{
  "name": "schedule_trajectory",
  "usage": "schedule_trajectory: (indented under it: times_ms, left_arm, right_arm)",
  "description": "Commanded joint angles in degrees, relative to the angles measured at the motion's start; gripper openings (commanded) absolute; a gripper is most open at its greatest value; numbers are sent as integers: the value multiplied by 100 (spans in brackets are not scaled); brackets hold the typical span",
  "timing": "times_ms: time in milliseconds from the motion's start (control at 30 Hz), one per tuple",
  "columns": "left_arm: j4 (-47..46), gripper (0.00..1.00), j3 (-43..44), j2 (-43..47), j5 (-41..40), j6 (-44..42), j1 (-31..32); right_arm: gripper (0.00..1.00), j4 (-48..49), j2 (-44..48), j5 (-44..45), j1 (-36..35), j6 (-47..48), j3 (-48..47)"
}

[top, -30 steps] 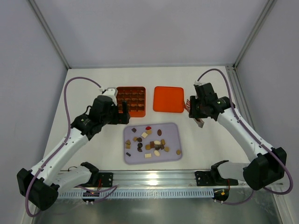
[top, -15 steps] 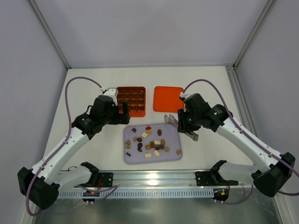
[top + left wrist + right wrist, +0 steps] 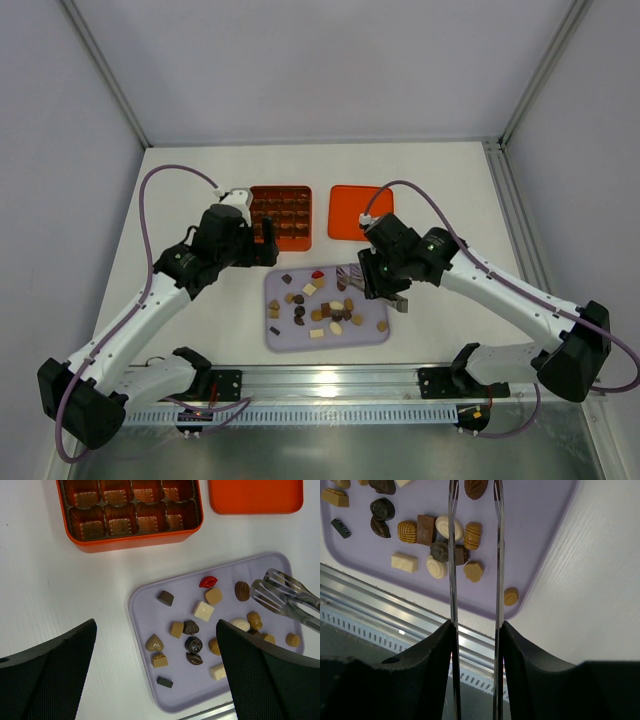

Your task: Pack the chocolate

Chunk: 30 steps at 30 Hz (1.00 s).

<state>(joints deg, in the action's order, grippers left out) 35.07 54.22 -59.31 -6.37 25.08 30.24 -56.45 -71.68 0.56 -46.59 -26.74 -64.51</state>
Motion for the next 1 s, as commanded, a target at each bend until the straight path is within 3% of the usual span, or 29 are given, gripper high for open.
schedule_trajectory:
  times_ms: [0, 967]
  left_arm:
    - [17, 100, 133, 16, -13, -21, -27]
    - [26, 100, 142, 16, 22, -38, -27]
  right_arm:
    - [45, 107, -65, 182, -113, -86, -149]
    - [45, 178, -795, 419, -448, 29, -281]
